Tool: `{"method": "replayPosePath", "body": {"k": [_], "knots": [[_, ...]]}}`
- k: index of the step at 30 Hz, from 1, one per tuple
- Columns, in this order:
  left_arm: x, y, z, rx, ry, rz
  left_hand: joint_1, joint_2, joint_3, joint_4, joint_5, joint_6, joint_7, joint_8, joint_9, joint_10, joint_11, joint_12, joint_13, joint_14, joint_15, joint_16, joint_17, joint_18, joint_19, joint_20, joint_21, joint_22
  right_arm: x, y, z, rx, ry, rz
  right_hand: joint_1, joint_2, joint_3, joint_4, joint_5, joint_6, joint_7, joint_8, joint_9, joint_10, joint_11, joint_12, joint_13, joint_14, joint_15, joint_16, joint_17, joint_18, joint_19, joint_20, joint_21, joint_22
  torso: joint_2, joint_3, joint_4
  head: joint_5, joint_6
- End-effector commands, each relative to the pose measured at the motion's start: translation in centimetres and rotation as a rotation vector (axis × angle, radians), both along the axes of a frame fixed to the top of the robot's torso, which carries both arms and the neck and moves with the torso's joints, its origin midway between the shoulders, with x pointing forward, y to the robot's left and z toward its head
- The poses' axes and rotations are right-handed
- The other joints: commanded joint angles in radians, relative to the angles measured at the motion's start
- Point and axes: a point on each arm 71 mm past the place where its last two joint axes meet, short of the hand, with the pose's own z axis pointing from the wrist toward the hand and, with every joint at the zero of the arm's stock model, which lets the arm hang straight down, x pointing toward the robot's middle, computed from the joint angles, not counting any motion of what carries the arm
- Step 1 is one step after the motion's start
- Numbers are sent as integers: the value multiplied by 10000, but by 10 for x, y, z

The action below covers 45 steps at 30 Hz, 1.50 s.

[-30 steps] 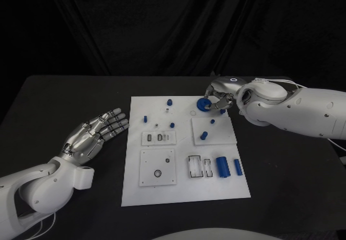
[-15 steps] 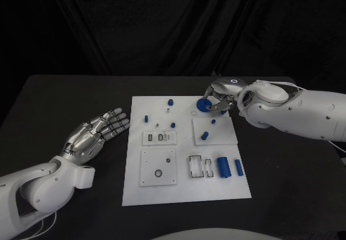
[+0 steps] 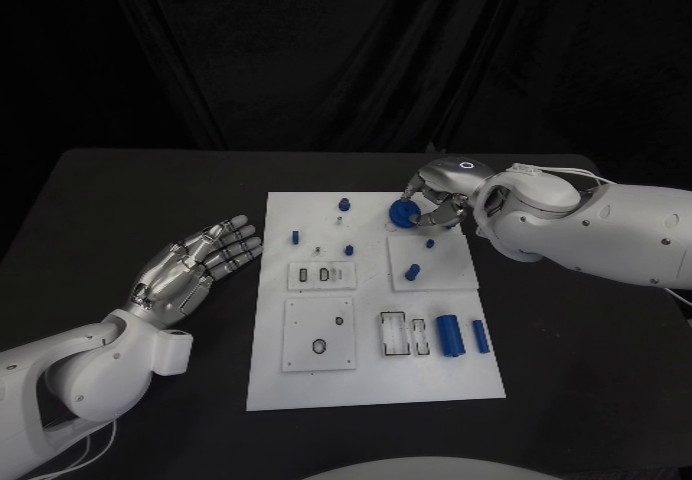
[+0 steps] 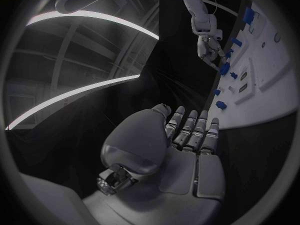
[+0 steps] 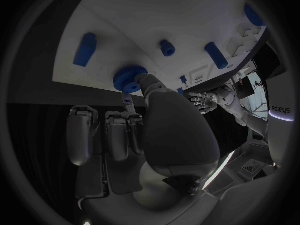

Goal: Assemble the parts on the task board

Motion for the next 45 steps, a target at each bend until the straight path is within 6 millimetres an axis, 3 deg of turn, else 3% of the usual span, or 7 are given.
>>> {"method": "replayPosePath", "body": {"k": [1,11,20,36,41,45], "knots": [[-1,3,11,-1050,-1334,474,-54,-14,63,-19,60,-16,256,21,3,10,71,18,4,5,39,63,9,-56,43,5,48,-5,-1,13,9,116,-291,230,-189,5,50,46,5,462,-563,1883,3611,1057,23,27,2629,1032,-14,25,2633,-65,107,-10,19,1561,7,1,-9,-9,-13],[0,0,11,-1086,-1279,353,-71,-13,103,-14,57,-14,263,22,3,21,81,40,7,20,37,99,13,-55,46,4,51,-5,1,60,12,110,-278,1240,-193,19,98,30,-59,419,-575,1911,3689,1057,10,27,2629,1032,-22,25,2633,-71,126,-13,35,1581,8,4,6,-34,-72],[0,-1,10,-1115,-1211,303,-80,-11,122,-11,57,-23,267,20,2,20,83,42,8,22,38,108,15,-54,41,3,48,-6,6,86,8,-1,-164,1624,-207,27,170,-7,-197,272,-532,1874,3772,1057,33,27,2629,1032,-15,25,2633,-59,103,-15,-6,1554,6,-3,23,-28,-111],[0,-3,10,-1139,-1164,216,-96,-11,156,-5,55,-29,270,19,2,27,89,58,10,36,36,139,19,-54,40,4,47,-7,8,101,1,-121,48,1853,-242,40,228,-25,-344,159,-493,1806,3818,1057,65,27,2629,1032,9,25,2633,-43,67,1,-62,1514,2,-6,11,-39,-173],[1,-3,10,-1122,-1155,218,-96,-11,156,-5,55,-29,270,19,2,27,89,58,10,36,36,139,19,-54,40,4,47,-7,8,101,-1,-221,193,1823,-294,33,364,-48,-382,-80,-361,1555,3790,1057,178,27,2629,1032,100,25,2633,-9,-23,69,-192,1423,4,-2,3,-44,-187],[1,-3,9,-1126,-1151,199,-96,-11,156,-5,55,-29,270,19,2,27,89,58,10,36,36,139,19,-54,40,4,47,-7,8,101,-2,-278,258,1773,-386,-37,627,-39,-440,-601,-105,891,3530,1057,385,27,2629,985,274,-71,2487,64,-213,224,-462,1231,-3,2,2,-51,-201]]}}
